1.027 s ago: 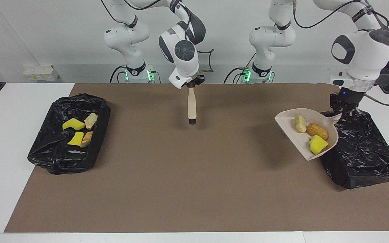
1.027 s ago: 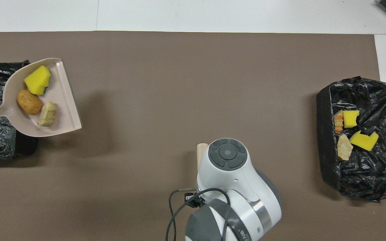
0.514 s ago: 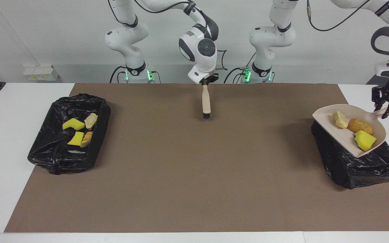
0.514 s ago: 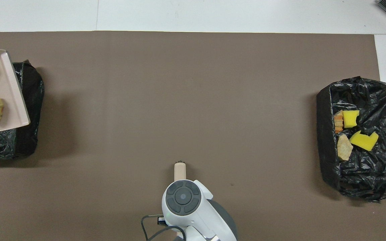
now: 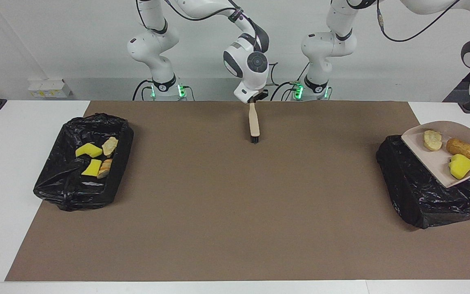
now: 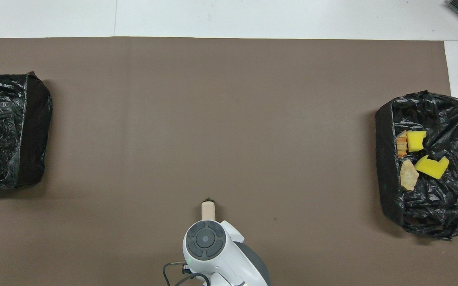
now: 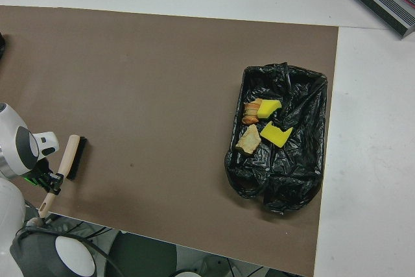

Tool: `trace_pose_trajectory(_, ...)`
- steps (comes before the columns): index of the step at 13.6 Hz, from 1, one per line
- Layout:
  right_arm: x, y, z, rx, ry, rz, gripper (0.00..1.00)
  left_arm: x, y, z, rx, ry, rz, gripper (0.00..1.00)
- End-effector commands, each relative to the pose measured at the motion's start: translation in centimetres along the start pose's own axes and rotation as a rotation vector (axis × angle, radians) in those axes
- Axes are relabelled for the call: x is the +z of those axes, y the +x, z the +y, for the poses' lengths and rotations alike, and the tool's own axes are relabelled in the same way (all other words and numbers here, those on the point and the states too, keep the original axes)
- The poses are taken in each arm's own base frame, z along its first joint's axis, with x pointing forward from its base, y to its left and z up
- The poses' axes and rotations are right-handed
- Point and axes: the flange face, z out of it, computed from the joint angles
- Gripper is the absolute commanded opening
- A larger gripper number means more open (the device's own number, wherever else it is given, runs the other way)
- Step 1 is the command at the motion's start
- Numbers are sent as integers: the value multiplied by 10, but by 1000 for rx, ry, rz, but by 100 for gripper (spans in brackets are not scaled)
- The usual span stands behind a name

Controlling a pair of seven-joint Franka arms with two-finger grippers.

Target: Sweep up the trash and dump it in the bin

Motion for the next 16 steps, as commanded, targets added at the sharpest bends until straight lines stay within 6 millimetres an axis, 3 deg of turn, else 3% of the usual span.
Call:
trace_pose_trajectory(1,-2,-5,3,23,7,-28,33,2,9,-9,49,-18,-105,0)
trace_pose_trajectory(2,-4,-6,2,19,0,-37,99,12,14,-14,74,-34,-145,0)
trace_pose_trajectory(4,-14,1,-1,18,-11,-46,100,18,36,-29,173,-21,-248,0)
trace_pose_trajectory(7,-43,21,10,36,13,-23,100,23,35,-31,197,-25,-293,0)
trace_pose_trajectory(10,-90,57,48,75,65,23,100,4,31,-36,259,-19,-406,0)
trace_pose_trajectory(13,-135,95,102,93,40,112,100,-11,13,-35,241,-5,-440,0)
trace_pose_trajectory(16,-173,127,159,87,-17,217,100,-46,-9,-20,187,6,-435,0)
